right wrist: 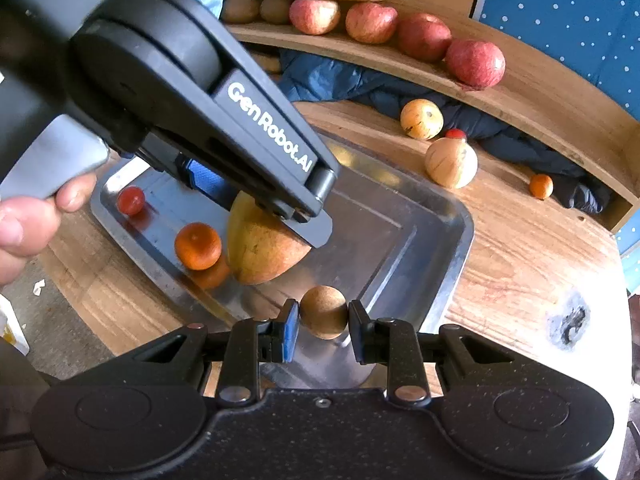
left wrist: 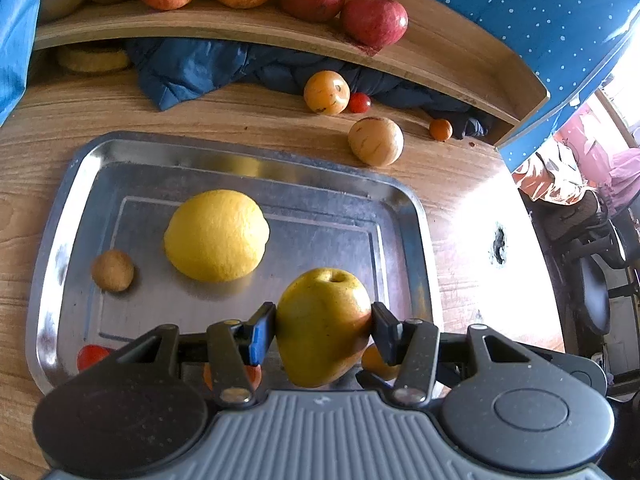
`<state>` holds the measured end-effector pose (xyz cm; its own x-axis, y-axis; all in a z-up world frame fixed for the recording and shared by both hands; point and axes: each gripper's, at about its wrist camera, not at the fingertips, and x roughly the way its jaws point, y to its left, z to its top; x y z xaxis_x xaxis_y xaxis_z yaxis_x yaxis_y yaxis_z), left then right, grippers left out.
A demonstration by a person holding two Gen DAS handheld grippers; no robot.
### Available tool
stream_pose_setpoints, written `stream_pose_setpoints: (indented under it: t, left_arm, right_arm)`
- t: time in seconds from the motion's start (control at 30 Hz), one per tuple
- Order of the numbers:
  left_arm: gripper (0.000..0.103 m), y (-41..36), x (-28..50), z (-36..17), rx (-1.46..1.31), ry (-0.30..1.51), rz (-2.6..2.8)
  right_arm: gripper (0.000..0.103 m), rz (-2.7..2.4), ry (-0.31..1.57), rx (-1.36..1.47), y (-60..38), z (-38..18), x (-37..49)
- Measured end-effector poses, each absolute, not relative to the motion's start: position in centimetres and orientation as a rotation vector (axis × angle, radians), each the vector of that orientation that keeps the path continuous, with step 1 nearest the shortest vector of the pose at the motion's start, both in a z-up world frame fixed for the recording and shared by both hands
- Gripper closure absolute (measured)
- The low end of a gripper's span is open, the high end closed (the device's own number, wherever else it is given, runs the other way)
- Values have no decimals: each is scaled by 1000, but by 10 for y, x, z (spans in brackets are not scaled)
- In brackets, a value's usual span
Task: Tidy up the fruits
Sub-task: 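Carry the mango and small kiwi onto the tray and open both tools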
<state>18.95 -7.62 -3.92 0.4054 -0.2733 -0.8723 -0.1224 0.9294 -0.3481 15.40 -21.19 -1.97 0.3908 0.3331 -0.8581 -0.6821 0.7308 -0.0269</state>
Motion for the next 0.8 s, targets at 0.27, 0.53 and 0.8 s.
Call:
stream_pose_setpoints:
  t: [0.27, 0.53, 0.8]
  left_arm:
    - [48, -81, 186, -39, -373, 1177, -103]
    - [48, -82, 189, -42, -367, 1200, -96]
    - [48, -81, 191, -45, -365, 1218, -90]
  right_arm:
    - [75, 674, 992, -400, -213, -23, 151]
    - [75, 669, 1007, -391, -213, -25, 151]
    - [75, 657, 1023, -388, -212, -27, 152]
